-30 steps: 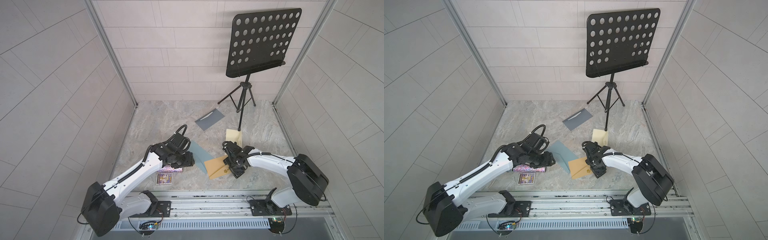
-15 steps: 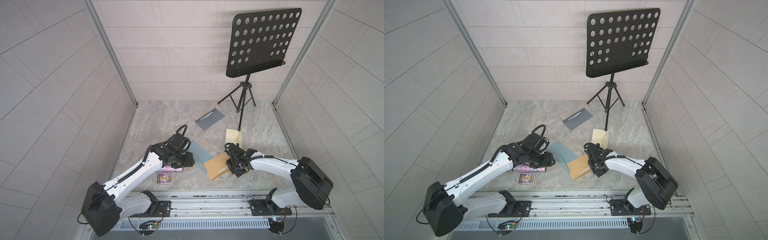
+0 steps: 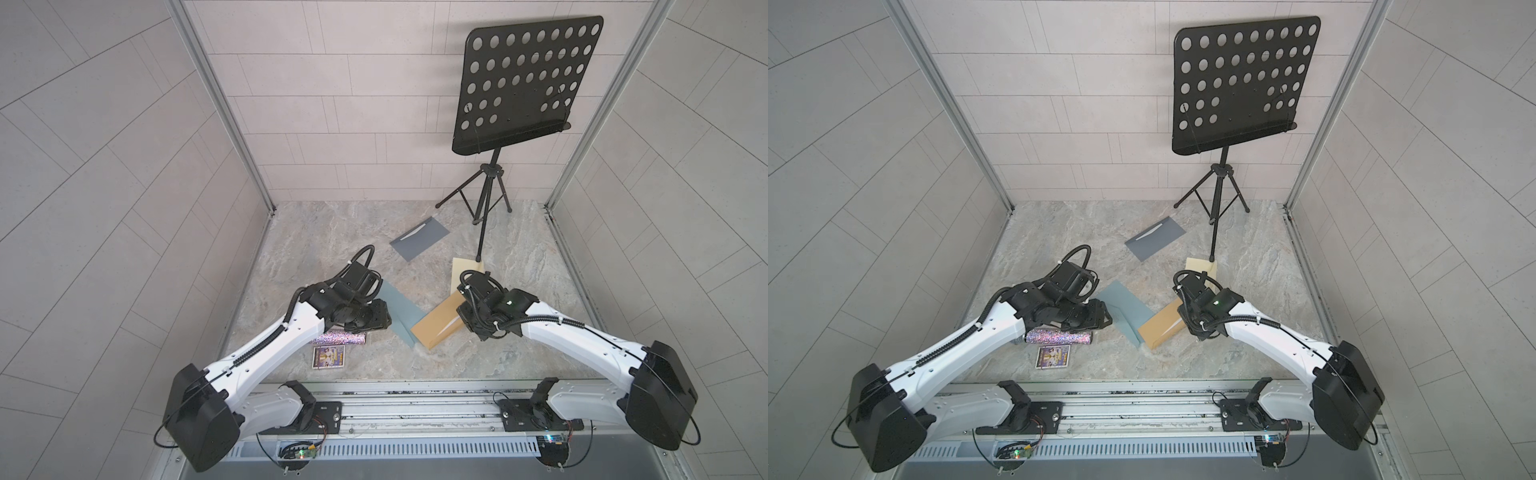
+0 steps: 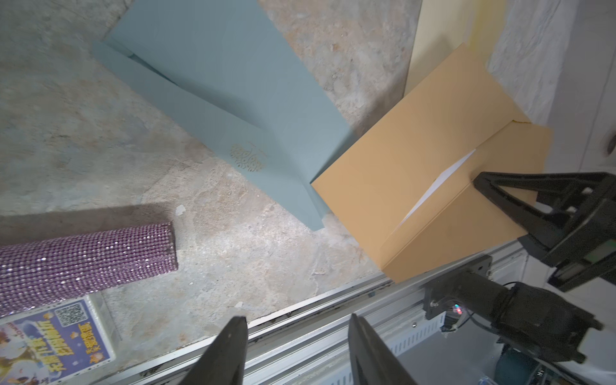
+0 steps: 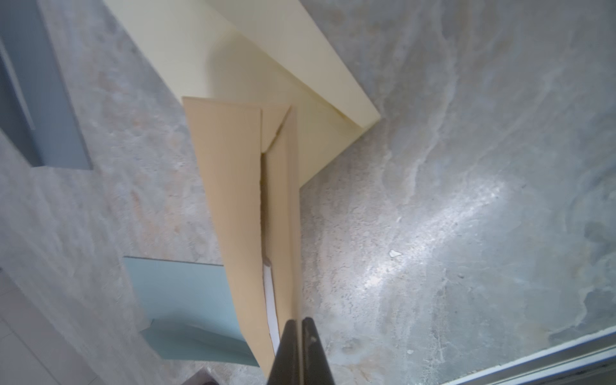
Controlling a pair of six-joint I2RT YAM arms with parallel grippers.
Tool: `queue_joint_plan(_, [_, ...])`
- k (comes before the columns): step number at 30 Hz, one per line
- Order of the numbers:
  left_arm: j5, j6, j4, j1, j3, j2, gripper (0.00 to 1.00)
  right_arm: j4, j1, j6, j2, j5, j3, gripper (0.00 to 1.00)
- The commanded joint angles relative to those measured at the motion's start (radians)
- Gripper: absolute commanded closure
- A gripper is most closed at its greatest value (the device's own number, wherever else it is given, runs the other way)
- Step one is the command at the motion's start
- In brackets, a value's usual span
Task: Take the letter paper out of the envelope
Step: Pick up the envelope from the envelope, then take out the letter paper from the envelope.
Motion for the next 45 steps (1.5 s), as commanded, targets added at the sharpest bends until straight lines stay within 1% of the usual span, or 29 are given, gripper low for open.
queue_joint_plan(1, [0.014,-0.03,0.003,-0.003,0.084,0.016,0.48,-0.083,-0.006,-0.119,-0.045,0.07,0.052,1.0])
queue_joint_plan(5, [0.026,-0.042,0.009,-0.003,0.175,0.044,0.53,-0.099,-0.022,-0.254,-0.079,0.082,0.123,1.0])
queue_joint_plan(11, [0.036,-0.053,0.023,-0.004,0.273,0.081,0.56,-0.096,-0.037,-0.443,-0.1,0.105,0.208,1.0])
queue_joint_plan(14, [0.052,-0.054,0.037,-0.007,0.309,0.097,0.58,-0.086,-0.047,-0.513,-0.103,0.085,0.248,1.0])
queue_joint_plan(18, [0.067,-0.054,0.071,-0.023,0.354,0.117,0.6,-0.064,-0.054,-0.588,-0.088,0.025,0.306,1.0])
queue_joint_plan(21, [0.057,-0.042,0.082,-0.05,0.407,0.144,0.64,-0.047,-0.057,-0.6,-0.073,-0.02,0.336,1.0])
queue_joint_plan(24, [0.012,-0.016,0.073,-0.088,0.467,0.175,0.67,-0.053,-0.058,-0.6,-0.049,-0.059,0.372,1.0])
queue_joint_plan(27, [-0.012,-0.006,0.076,-0.119,0.515,0.214,0.74,-0.065,-0.058,-0.586,-0.026,-0.091,0.405,1.0])
queue_joint_plan(32, [-0.016,-0.006,0.113,-0.152,0.572,0.274,0.8,-0.062,-0.058,-0.547,0.002,-0.142,0.432,1.0])
queue_joint_plan(38, [-0.046,-0.006,0.118,-0.159,0.607,0.325,0.82,-0.049,-0.06,-0.507,0.015,-0.19,0.457,1.0])
queue_joint_plan(39, [-0.054,0.021,0.117,-0.159,0.611,0.328,0.82,-0.05,-0.059,-0.502,0.015,-0.196,0.462,1.0])
queue_joint_plan(42, [-0.08,0.043,0.112,-0.158,0.626,0.342,0.82,-0.053,-0.063,-0.469,0.015,-0.215,0.465,1.0])
queue_joint_plan(45, [-0.06,0.041,0.132,-0.159,0.638,0.362,0.82,-0.042,-0.071,-0.436,0.015,-0.246,0.463,1.0])
